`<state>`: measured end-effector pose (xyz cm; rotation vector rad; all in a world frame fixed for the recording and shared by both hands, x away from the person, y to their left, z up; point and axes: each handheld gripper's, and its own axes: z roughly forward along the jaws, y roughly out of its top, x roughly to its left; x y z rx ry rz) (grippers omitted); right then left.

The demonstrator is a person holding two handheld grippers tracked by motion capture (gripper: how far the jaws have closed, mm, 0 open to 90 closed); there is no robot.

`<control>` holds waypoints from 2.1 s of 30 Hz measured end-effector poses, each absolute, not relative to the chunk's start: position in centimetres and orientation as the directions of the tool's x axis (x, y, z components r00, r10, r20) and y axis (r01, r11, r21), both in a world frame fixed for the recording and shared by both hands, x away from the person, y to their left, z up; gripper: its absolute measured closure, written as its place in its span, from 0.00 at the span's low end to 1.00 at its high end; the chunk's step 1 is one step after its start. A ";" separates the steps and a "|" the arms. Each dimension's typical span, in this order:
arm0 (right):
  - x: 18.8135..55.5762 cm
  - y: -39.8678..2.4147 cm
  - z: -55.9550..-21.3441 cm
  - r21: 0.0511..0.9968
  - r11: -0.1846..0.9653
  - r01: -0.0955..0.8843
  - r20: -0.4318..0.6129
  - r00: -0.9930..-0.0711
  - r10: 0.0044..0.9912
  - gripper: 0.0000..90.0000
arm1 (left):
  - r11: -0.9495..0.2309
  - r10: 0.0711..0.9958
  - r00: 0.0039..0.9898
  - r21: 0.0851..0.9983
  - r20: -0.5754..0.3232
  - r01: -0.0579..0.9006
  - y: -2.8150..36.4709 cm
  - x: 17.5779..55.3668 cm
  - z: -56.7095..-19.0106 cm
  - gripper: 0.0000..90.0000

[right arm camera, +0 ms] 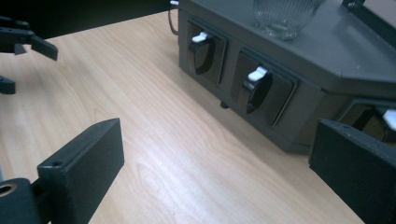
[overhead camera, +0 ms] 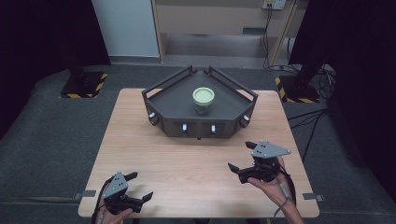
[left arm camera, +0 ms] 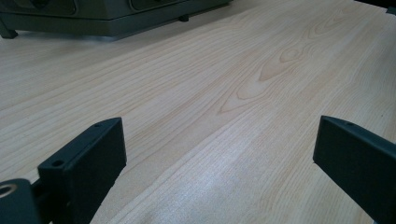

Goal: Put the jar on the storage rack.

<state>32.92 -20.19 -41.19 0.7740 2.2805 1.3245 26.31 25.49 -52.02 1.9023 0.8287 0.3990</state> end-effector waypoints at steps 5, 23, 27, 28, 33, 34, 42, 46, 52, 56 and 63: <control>32.1 -20.8 -42.2 0.876 0.399 0.271 -0.055 -0.766 0.640 0.04 | -0.281 0.699 0.711 0.883 -0.079 0.375 25.5 26.3 -52.0 0.01; 29.8 -24.1 -45.1 0.883 0.364 0.294 -0.041 -0.727 0.686 0.04 | -0.275 0.702 0.708 0.887 -0.079 0.371 25.7 26.2 -52.0 0.01; 29.4 -24.8 -45.6 0.886 0.356 0.298 -0.038 -0.718 0.695 0.03 | -0.273 0.705 0.705 0.888 -0.077 0.370 25.7 26.2 -52.0 0.01; 29.3 -25.0 -45.7 0.886 0.356 0.299 -0.038 -0.717 0.696 0.03 | -0.274 0.706 0.704 0.888 -0.076 0.370 25.8 26.2 -52.0 0.01; 28.8 -25.6 -46.5 0.885 0.345 0.313 -0.027 -0.704 0.710 0.03 | -0.275 0.707 0.704 0.889 -0.072 0.367 25.8 26.1 -51.9 0.01; 28.7 -25.7 -46.7 0.885 0.343 0.316 -0.026 -0.701 0.713 0.03 | -0.275 0.707 0.704 0.889 -0.072 0.367 25.8 26.1 -51.9 0.01; 28.2 -26.9 -48.8 0.886 0.298 0.355 0.018 -0.670 0.742 0.03 | -0.266 0.711 0.699 0.891 -0.076 0.368 25.9 26.1 -51.9 0.01; 27.8 -27.2 -49.8 0.880 0.304 0.365 0.020 -0.668 0.744 0.03 | -0.265 0.711 0.699 0.892 -0.077 0.367 25.9 26.1 -51.9 0.01; 27.8 -27.5 -50.6 0.882 0.291 0.371 0.032 -0.663 0.748 0.03 | -0.263 0.710 0.700 0.893 -0.078 0.365 26.0 26.1 -51.8 0.01; 27.8 -27.6 -51.0 0.881 0.285 0.377 0.045 -0.666 0.744 0.03 | -0.262 0.709 0.701 0.894 -0.077 0.364 26.0 26.1 -51.8 0.01; 27.7 -27.5 -51.3 0.885 0.296 0.360 0.028 -0.675 0.738 0.03 | -0.260 0.704 0.706 0.896 -0.078 0.359 25.9 26.1 -51.8 0.01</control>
